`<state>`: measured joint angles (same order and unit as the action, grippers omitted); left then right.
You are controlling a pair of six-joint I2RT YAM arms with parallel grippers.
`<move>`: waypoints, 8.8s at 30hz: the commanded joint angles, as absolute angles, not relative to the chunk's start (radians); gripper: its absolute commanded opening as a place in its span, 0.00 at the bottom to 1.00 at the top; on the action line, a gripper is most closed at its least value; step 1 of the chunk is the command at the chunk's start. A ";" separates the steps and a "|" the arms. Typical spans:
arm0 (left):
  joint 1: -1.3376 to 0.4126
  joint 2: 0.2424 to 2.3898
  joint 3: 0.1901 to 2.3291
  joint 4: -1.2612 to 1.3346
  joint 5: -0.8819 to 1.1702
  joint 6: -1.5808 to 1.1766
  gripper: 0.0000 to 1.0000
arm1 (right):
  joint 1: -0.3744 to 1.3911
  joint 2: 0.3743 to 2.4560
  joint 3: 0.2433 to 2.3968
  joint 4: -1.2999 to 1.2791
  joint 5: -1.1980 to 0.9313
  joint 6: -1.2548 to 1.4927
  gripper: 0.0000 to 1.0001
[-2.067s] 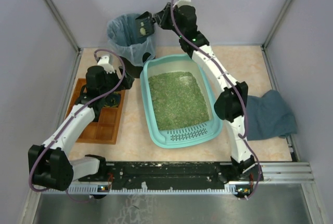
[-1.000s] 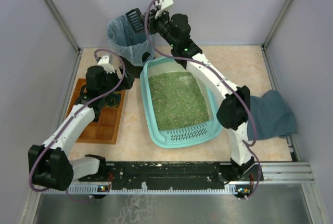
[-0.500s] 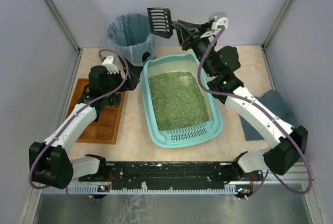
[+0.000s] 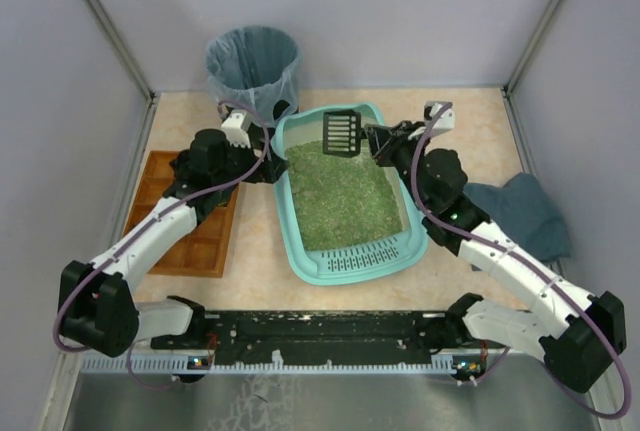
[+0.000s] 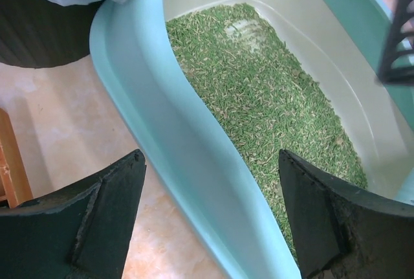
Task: Clean the litter box
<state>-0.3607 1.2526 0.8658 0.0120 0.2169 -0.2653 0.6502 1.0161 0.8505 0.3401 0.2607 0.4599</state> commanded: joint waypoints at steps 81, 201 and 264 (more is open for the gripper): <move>-0.430 1.327 0.958 -0.094 0.248 -0.135 0.80 | 0.491 1.415 0.845 0.164 -0.114 0.968 0.00; -0.428 1.208 0.874 -0.009 0.108 -0.151 0.86 | 0.156 1.251 0.719 0.482 -0.598 1.206 0.00; -0.225 1.128 0.818 0.039 0.177 -0.283 0.87 | 0.521 2.147 2.259 0.149 -0.018 0.654 0.00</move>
